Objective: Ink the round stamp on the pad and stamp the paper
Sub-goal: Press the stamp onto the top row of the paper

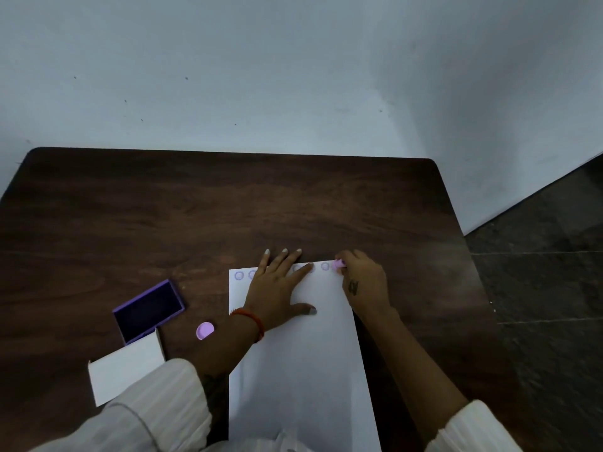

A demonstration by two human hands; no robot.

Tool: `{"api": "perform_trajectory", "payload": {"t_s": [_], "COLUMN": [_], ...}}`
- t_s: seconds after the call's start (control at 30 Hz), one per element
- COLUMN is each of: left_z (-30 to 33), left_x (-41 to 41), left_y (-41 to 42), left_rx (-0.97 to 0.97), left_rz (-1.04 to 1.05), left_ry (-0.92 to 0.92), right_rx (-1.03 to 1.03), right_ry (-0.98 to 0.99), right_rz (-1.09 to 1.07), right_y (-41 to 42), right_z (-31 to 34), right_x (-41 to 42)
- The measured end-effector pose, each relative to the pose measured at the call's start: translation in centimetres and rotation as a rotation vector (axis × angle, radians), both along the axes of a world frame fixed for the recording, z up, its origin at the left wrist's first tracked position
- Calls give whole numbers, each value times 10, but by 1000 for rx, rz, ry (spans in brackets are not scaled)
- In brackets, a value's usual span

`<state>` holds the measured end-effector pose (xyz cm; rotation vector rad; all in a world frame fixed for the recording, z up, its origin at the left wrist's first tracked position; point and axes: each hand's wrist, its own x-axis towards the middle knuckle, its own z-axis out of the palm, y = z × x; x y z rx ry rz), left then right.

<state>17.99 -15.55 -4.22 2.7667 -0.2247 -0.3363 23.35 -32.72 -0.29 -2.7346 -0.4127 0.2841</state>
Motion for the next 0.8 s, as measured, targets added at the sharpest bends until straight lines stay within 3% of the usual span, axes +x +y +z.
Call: {"api": "perform_trajectory", "payload": {"t_s": [0.8], "left_z": [-7], "left_x": [-3], "left_y": [2], "left_rx": [-59], "left_rz": [12], "left_ry": [-52], "right_rx": [-99], "right_ry": [22], "right_rz": [211], "right_y": [0], "right_z": [8], "right_x": [11]}}
